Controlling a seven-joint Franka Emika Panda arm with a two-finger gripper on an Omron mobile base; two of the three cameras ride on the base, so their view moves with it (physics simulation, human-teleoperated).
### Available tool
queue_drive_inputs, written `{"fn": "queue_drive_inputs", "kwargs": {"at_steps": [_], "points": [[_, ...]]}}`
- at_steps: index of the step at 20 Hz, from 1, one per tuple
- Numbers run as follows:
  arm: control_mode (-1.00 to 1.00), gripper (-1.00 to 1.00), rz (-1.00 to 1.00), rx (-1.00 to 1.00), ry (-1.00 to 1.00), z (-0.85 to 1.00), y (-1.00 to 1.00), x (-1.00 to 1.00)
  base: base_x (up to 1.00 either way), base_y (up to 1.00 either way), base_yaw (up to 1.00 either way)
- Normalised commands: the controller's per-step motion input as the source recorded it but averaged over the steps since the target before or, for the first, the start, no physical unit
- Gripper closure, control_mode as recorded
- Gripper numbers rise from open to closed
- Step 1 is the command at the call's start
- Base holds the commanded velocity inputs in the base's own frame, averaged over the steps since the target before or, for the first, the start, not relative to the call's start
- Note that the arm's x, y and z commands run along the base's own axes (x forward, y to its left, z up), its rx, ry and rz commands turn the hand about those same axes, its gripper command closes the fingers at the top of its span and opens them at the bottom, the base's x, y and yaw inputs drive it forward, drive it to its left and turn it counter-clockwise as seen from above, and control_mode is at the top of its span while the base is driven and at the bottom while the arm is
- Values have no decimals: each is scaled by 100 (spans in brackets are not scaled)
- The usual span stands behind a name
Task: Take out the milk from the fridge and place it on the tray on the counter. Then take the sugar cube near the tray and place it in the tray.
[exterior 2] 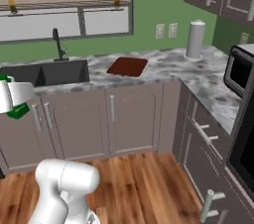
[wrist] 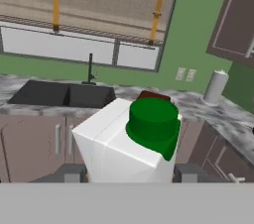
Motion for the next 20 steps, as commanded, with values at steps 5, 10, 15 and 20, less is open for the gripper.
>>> {"fn": "queue_drive_inputs", "kwargs": {"at_steps": [5,10,15,20], "points": [[100,100,0,0,0,0,0,0,100,-38,6],[100,100,0,0,0,0,0,0,100,15,1],[100,100,0,0,0,0,0,0,100,-1,0],[100,100,0,0,0,0,0,0,88,-65,8]]}}
